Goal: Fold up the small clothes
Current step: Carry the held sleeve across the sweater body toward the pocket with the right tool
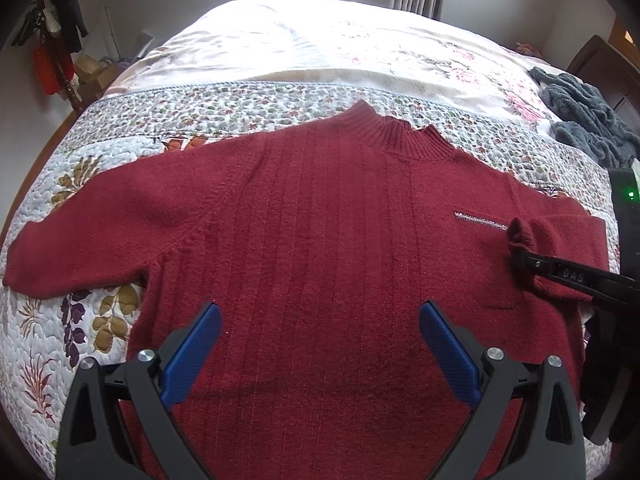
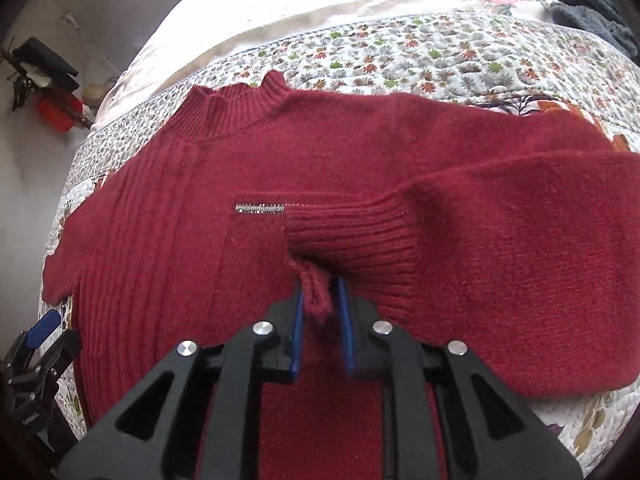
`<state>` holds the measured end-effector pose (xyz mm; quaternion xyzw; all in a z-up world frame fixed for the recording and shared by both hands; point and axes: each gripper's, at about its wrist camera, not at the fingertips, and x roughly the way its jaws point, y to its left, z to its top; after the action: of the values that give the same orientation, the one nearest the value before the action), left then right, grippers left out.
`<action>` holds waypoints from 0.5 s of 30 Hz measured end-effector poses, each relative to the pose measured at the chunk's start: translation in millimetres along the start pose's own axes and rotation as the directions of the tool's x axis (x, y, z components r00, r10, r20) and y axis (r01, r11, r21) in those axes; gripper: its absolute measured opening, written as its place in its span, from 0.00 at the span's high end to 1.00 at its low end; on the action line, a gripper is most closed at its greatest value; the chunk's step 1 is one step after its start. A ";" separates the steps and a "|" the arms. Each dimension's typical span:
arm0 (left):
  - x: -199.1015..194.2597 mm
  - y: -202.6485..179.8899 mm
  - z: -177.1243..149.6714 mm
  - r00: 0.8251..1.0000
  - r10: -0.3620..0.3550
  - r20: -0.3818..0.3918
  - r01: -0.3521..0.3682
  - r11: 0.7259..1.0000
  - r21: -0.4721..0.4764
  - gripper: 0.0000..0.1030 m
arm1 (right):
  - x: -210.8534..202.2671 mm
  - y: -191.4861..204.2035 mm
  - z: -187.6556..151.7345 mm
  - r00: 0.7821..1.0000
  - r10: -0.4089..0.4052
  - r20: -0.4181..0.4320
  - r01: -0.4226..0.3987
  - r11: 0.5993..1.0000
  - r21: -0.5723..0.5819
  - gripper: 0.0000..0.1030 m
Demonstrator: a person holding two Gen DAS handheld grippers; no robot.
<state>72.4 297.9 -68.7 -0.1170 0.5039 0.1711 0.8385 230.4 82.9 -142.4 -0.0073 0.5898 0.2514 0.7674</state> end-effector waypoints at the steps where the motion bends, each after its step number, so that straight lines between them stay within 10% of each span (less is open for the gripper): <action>1: 0.6 -1.3 0.8 1.000 -0.003 -0.002 0.003 1.000 0.000 0.04 | -1.2 0.8 -1.7 1.000 0.017 -0.003 -0.017 1.000 -0.004 0.77; 6: 7.0 -12.5 8.4 0.999 -0.034 -0.014 0.034 0.999 -0.008 0.04 | -22.9 -8.2 -14.7 0.986 0.166 -0.005 -0.166 0.986 -0.002 0.74; 15: 49.9 -84.7 28.9 0.964 -0.217 -0.152 0.216 0.976 -0.026 0.07 | -96.4 -97.6 -42.9 0.986 0.083 0.142 -0.107 0.981 0.165 0.74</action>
<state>151.6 239.6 -97.3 -0.1881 0.5507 0.0712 0.8101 213.0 -51.9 -95.7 0.1041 0.5559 0.2359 0.7902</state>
